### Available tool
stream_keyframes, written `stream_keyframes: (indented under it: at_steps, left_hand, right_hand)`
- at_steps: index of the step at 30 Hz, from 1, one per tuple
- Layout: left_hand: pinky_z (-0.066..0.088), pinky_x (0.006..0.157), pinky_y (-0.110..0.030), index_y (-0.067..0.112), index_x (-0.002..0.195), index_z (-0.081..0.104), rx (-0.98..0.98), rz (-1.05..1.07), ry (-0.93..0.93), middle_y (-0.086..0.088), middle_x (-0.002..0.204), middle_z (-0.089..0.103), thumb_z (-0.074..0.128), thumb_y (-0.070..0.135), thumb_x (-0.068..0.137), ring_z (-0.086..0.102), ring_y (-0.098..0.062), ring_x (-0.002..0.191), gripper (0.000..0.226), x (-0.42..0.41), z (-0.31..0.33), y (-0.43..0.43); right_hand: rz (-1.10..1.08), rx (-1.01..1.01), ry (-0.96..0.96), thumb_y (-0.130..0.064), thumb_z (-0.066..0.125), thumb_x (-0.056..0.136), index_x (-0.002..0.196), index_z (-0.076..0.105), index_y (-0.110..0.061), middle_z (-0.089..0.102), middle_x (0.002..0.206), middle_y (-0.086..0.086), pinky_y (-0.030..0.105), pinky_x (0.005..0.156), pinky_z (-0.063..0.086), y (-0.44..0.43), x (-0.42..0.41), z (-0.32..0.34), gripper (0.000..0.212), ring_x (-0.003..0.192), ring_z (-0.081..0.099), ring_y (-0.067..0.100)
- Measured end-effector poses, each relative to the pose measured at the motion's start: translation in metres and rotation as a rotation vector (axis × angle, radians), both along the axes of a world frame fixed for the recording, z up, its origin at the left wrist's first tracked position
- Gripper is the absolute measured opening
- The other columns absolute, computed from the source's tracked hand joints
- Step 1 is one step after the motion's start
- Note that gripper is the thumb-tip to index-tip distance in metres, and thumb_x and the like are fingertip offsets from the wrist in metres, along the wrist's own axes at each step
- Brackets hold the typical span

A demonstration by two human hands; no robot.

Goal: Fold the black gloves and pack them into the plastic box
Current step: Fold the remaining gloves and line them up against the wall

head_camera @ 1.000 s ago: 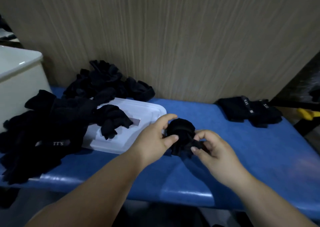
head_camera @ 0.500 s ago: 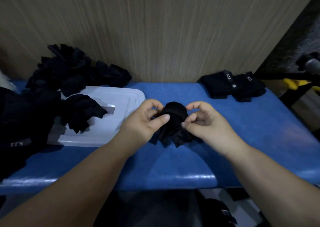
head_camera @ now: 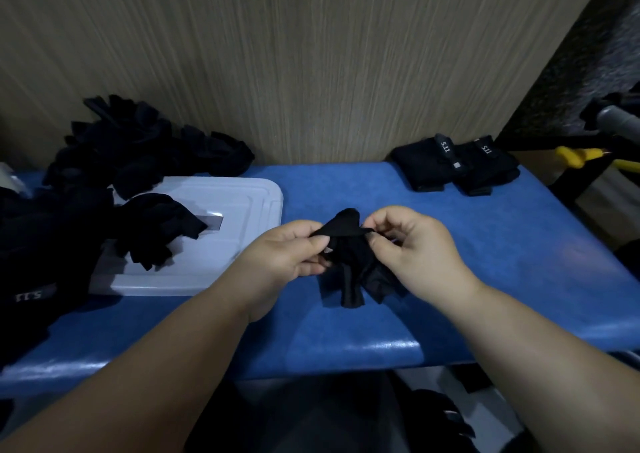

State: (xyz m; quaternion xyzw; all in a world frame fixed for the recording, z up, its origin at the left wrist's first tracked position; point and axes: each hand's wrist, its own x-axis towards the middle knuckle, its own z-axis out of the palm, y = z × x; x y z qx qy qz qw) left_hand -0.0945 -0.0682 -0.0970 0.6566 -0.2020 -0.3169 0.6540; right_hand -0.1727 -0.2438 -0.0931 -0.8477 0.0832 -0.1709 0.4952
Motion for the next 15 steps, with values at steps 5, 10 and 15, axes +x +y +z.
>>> stream_keyframes:
  at_steps: [5,10,15]
  left_hand:
    - [0.044,0.068,-0.027,0.007,0.081,0.054,0.001,0.015,0.12,-0.004,0.072,0.053,0.049,0.013,0.092,0.05,-0.018,0.07,0.014,0.0016,0.0066,-0.0009]
    - [0.038,0.075,-0.032,0.006,0.097,0.057,0.0,0.042,0.147,-0.005,0.078,0.053,0.043,0.015,0.097,0.052,-0.017,0.074,0.016,0.001,0.0054,-0.0057]
    - [0.044,0.096,-0.042,0.006,0.104,0.069,0.001,-0.007,0.079,-0.012,0.11,0.07,0.052,0.041,0.084,0.065,-0.026,0.104,0.043,0.0039,0.0027,0.0003]
  right_hand:
    - [0.122,0.536,0.168,-0.006,0.059,0.09,0.075,0.059,-0.013,0.053,0.06,0.001,0.02,0.047,0.036,-0.0027,0.0007,0.007,0.017,0.05,0.045,0.01]
    - [0.168,0.826,0.248,-0.013,0.065,0.079,0.079,0.061,-0.013,0.057,0.068,0.009,0.025,0.054,0.039,-0.0056,0.0006,0.0104,0.004,0.054,0.051,0.016]
    - [0.19,1.002,0.232,-0.015,0.058,0.078,0.091,0.061,-0.009,0.062,0.081,0.013,0.03,0.064,0.052,-0.0039,0.002,0.0104,0.015,0.067,0.059,0.02]
